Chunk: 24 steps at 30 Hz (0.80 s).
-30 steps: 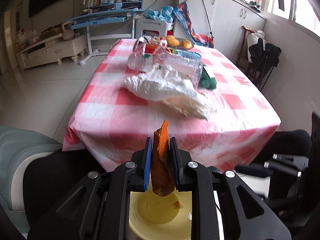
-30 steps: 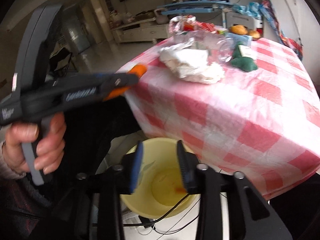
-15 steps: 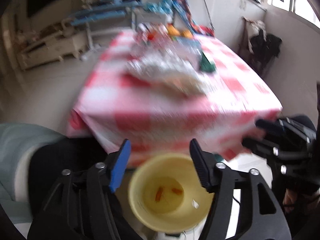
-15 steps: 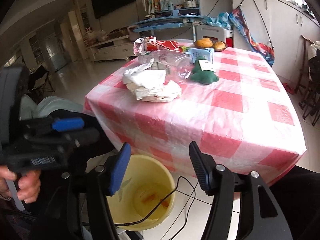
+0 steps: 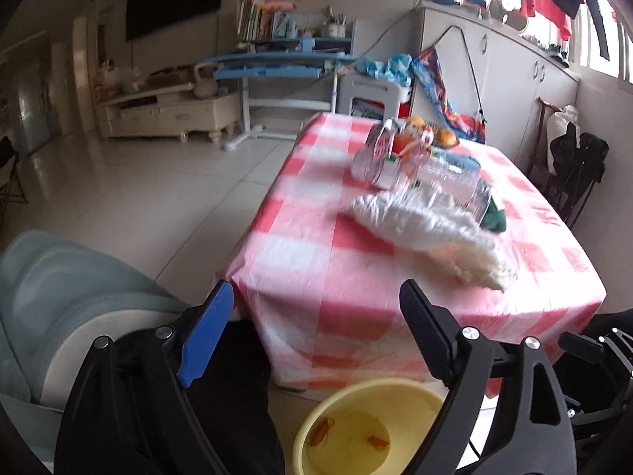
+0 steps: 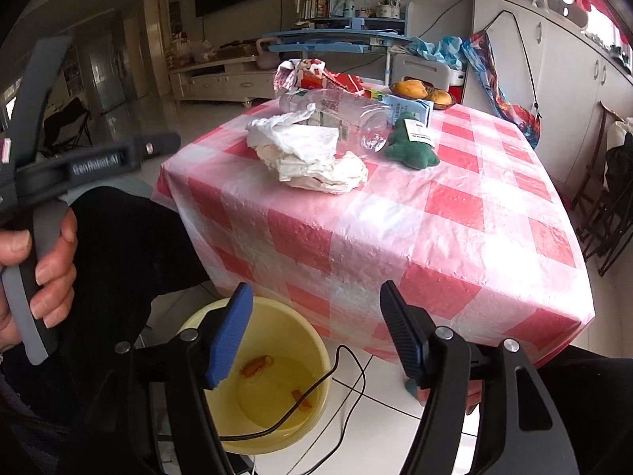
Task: Collect trash
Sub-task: 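Open the left gripper to drop the peel into the basin, then reach the left gripper to the white tissues and grasp them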
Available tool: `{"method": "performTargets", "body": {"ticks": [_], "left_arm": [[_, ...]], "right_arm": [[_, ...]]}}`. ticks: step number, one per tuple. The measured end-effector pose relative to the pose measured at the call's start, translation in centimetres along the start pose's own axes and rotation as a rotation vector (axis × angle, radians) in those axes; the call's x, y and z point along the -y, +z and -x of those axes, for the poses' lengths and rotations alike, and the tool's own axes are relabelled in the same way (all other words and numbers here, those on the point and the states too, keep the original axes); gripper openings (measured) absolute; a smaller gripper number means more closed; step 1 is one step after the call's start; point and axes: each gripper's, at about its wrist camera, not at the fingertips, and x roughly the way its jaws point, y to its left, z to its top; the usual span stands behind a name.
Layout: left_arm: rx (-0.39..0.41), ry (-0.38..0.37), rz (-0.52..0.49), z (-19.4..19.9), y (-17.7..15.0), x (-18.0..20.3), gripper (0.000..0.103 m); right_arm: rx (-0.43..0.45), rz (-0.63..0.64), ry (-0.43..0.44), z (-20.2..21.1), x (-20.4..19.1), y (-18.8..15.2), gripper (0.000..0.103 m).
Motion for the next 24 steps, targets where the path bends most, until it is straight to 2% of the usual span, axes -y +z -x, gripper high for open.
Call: {"method": "performTargets", "body": {"ticks": [3,9,17,24], "left_arm": [[0.024,-0.002,0.005,0.1,0.1,0.1,0.087],[0.017,-0.006,-0.011,-0.1,-0.4,0.6,0.087],[0.012,-0.024,0.021,-0.2,-0.5,0.2,0.087],[0.027,-0.069,-0.037,0.0,-0.3,1.6,0.088]], "right_arm": [[-0.004,0.009,-0.003,-0.1,-0.2,0.0,0.066],[-0.005,0.021,-0.007,0.1,-0.4,-0.1,0.068],[0.011,0.015,-0.01,0.5,-0.3,-0.2,0.07],[0.026,0.0,-0.002,0.8,0.1,-0.2,0.071]]}}
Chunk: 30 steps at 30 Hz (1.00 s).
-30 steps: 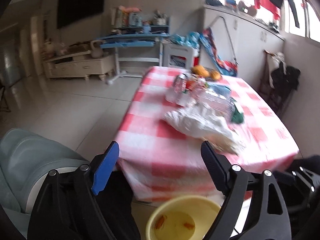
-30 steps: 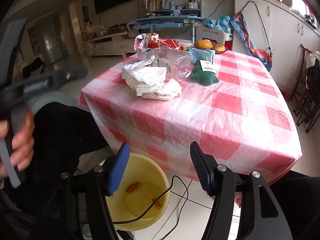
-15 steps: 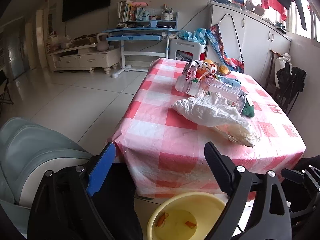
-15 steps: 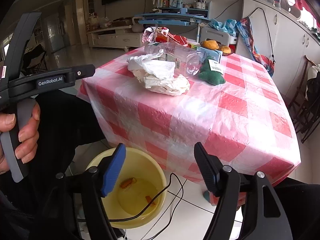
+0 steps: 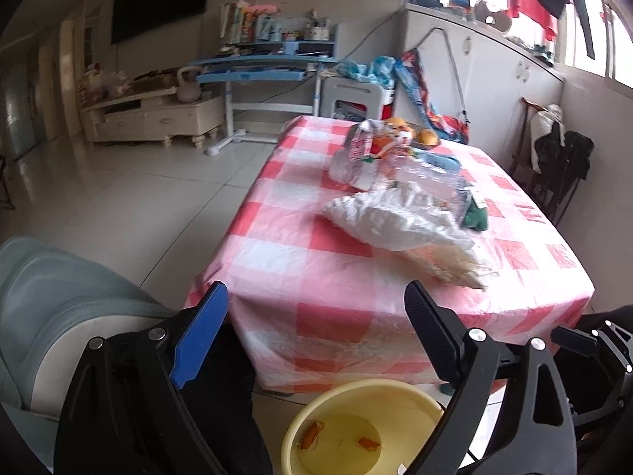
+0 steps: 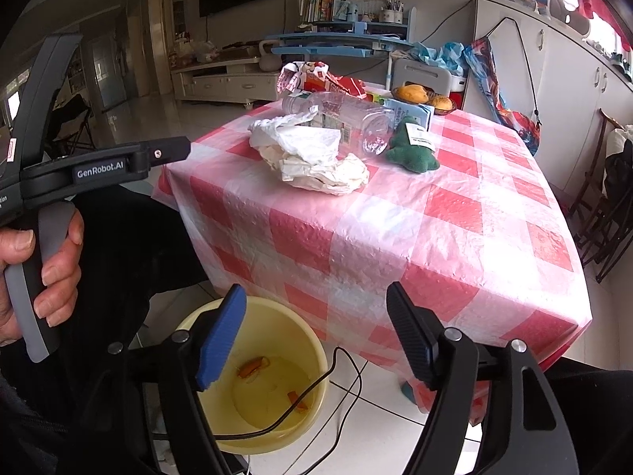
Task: Collect trash
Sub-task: 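Reach the left gripper to the white tissues and grasp them, then lift the tissues with the left gripper while the right gripper grasps crumpled tissue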
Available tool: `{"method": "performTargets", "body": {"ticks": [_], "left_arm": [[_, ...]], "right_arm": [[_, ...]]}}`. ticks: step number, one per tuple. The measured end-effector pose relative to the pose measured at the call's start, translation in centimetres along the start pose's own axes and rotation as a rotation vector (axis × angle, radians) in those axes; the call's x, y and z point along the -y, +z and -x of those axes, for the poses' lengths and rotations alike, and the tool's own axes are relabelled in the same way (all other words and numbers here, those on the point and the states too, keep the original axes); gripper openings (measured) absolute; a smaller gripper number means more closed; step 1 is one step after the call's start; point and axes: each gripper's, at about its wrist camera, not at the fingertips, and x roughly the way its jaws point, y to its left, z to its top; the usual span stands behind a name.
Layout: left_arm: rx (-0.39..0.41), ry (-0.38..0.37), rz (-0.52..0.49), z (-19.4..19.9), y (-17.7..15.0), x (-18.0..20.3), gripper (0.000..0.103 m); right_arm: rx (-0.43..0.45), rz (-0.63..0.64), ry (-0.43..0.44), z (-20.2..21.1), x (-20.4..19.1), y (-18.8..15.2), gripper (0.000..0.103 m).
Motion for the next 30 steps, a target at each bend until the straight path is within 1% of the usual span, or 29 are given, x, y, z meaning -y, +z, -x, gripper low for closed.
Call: {"method": "performTargets", "body": {"ticks": [2,4,5,7,8,9,11,12,14,16,19,20,21,22,23,24,25,27,30], "left_arm": [[-0.002,-0.033,-0.023,0.0,0.2,0.7,0.09],[-0.027,-0.073,-0.041,-0.4,0.6,1.4,0.09],[-0.044,-0.108,-0.029,-0.7,1.0,1.7,0.09],[-0.082,-0.191,0.037,-1.3,2.2,1.8,0.091],[-0.098,-0.217,0.072,-1.8,2.8,1.9,0.092],[-0.112,-0.227,0.104,-2.3,3.5,2.0,0.093],[-0.131,-0.228,0.132,-3.3,4.4,2.4,0.094],[-0.133,-0.221,0.126,-3.8,4.8,2.7,0.094],[-0.109,-0.202,0.075,-4.2,5.5,3.8,0.094],[-0.097,-0.185,0.002,-4.5,5.8,4.9,0.094],[-0.121,-0.162,-0.083,-5.9,5.9,6.1,0.092],[-0.145,-0.161,-0.11,-6.9,5.9,6.5,0.088],[-0.162,-0.16,-0.127,-7.4,6.0,6.7,0.075],[-0.195,-0.159,-0.152,-8.3,5.9,7.0,0.059],[-0.226,-0.167,-0.162,-9.2,5.8,7.1,0.051],[-0.24,-0.177,-0.155,-9.6,5.8,7.0,0.037],[-0.249,-0.198,-0.126,-9.9,6.0,6.6,0.029],[-0.246,-0.229,-0.072,-9.9,6.6,5.8,0.02],[-0.244,-0.291,0.024,-9.9,7.0,4.3,0.019]], "right_arm": [[0.004,-0.008,0.004,0.0,0.2,0.0,0.072],[0.006,-0.017,0.008,0.0,0.3,0.0,0.072],[0.007,-0.02,0.01,0.0,0.4,0.0,0.072],[0.009,-0.024,0.015,0.1,0.4,0.0,0.073],[0.011,-0.026,0.018,0.1,0.5,0.1,0.073],[0.012,-0.028,0.02,0.1,0.5,0.1,0.073],[0.014,-0.033,0.024,0.0,0.5,0.1,0.073],[0.014,-0.037,0.027,0.1,0.6,0.1,0.073],[0.016,-0.047,0.031,0.1,0.9,0.1,0.073],[0.017,-0.059,0.035,0.1,1.1,0.1,0.073],[0.012,-0.075,0.041,-0.2,1.4,0.1,0.073],[0.01,-0.078,0.044,-0.2,1.4,0.1,0.073],[0.009,-0.079,0.047,-0.3,1.4,0.1,0.073],[0.01,-0.08,0.05,-0.2,1.4,0.1,0.073],[0.012,-0.08,0.051,-0.2,1.4,0.1,0.073],[0.014,-0.082,0.054,-0.2,1.4,0.2,0.073],[0.015,-0.085,0.055,-0.1,1.5,0.2,0.073],[0.016,-0.093,0.058,-0.2,1.6,0.2,0.073],[0.014,-0.097,0.065,-0.5,1.7,0.5,0.073]]}}
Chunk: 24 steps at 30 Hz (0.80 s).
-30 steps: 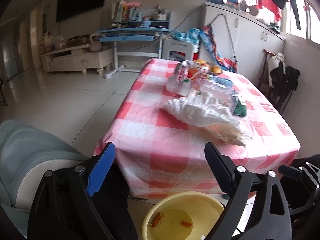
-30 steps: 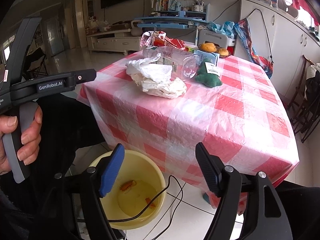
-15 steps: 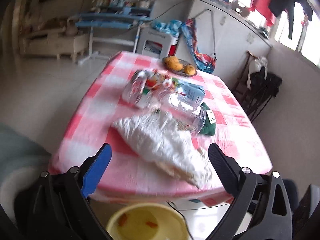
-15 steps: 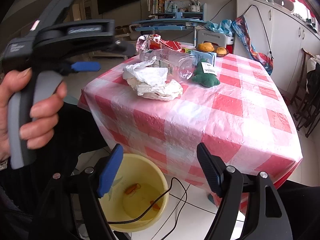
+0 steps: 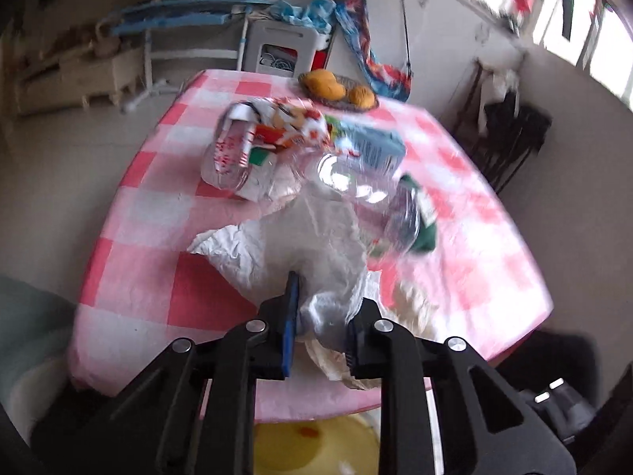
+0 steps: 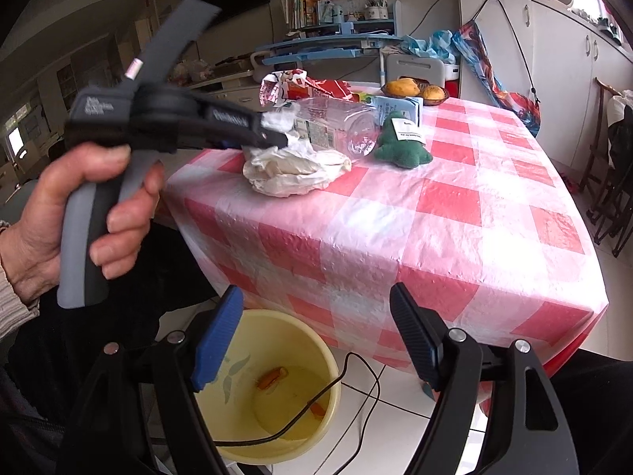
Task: Collect trash
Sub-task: 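Lift the tissues with the left gripper while the right gripper grasps crumpled tissue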
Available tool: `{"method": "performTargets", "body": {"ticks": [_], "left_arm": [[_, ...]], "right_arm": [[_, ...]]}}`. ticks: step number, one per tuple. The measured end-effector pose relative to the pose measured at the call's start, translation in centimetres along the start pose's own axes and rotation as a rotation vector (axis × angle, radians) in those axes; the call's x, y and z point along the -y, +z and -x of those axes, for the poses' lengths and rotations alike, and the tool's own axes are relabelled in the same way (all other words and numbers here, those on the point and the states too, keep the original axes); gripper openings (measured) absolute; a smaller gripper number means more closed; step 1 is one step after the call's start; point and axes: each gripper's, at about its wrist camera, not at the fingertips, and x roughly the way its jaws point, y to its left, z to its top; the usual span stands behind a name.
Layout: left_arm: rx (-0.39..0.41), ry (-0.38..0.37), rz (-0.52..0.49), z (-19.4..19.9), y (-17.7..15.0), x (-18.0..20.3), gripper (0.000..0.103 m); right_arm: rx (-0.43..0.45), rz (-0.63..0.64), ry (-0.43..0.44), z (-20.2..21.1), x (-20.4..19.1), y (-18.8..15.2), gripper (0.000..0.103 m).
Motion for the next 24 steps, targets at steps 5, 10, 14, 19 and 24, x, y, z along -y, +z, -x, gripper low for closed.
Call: {"method": "performTargets", "body": {"ticks": [5,10,14,19,24], "left_arm": [[0.029,-0.035,0.086,0.8,0.2,-2.2,0.015],[0.085,-0.01,0.157,1.6,0.1,-4.8,0.011],[0.08,0.015,0.187,1.3,-0.4,-6.4,0.01],[0.04,0.047,0.219,-0.2,-1.8,-8.1,0.01],[0.055,0.074,0.192,-0.6,-2.0,-8.2,0.011]], "right_arm": [[0.017,0.019,0.008,-0.2,-0.4,0.8,0.073],[0.048,0.017,0.026,-0.8,-0.8,2.7,0.073],[0.065,0.025,0.038,-1.9,-1.2,4.6,0.073],[0.055,0.049,0.044,-3.7,-1.8,6.4,0.073],[0.002,0.071,0.034,-6.2,-2.0,7.1,0.073]]}}
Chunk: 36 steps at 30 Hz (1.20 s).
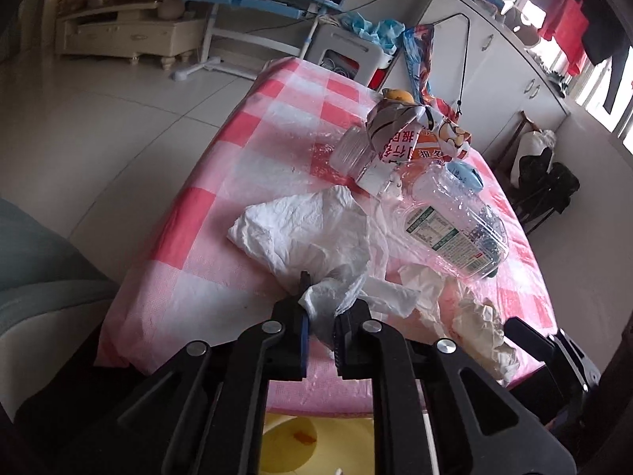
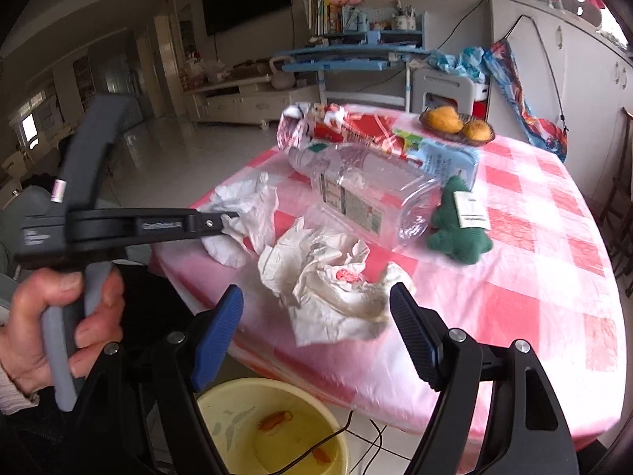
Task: Collect trash
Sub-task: 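Lift the tissues with the left gripper while the right gripper grasps crumpled tissue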
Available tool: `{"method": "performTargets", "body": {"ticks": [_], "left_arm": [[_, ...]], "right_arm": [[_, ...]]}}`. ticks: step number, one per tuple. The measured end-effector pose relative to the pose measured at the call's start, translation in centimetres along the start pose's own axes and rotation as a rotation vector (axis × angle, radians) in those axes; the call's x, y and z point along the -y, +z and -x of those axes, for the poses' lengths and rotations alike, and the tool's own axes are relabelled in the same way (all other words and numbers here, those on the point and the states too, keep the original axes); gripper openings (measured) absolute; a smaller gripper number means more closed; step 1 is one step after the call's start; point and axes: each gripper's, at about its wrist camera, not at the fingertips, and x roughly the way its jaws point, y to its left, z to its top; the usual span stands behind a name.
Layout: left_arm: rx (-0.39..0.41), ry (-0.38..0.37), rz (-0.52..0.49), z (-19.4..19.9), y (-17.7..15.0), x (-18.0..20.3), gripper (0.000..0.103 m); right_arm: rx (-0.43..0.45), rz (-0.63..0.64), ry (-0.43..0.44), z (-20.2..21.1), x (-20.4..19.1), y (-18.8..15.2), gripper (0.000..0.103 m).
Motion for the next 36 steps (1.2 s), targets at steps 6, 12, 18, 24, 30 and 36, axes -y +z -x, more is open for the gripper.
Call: {"method": "performTargets", "body": {"ticks": [6,12,18,24,30,36], "left_arm": [[0.03,0.049,-0.067,0.1,-0.3,0.9,0.013],[0.03,0.041,-0.093,0.3,-0.3,1.5,0.011],[0.072,-0.005,-0.105,1.9,-0.7,1.9,0.007],[0.087,-0.031,-0.138,3.7,-1.8,3.3,0.007],[0.086,-0.031,-0.169,5.8,-3.5,4.5,0.007],[0.076,-0.031,-0.197,7.3,-5.5,5.4,0.007]], "right_arm": [[-0.054,-0.012,-0.012,-1.8,1.1,-0.2,0.051],[-0.029,-0.03,-0.004,-1.0,2.3,0.0,0.03],[-0.006,-0.033,-0.004,1.1,2.9,-0.2,0.026],[0.026,0.005,0.009,4.5,2.7,-1.1,0.026],[0.001,0.062,0.036,6.4,1.6,-3.0,0.026],[-0.061,0.139,0.076,6.7,-0.6,-5.1,0.026]]}}
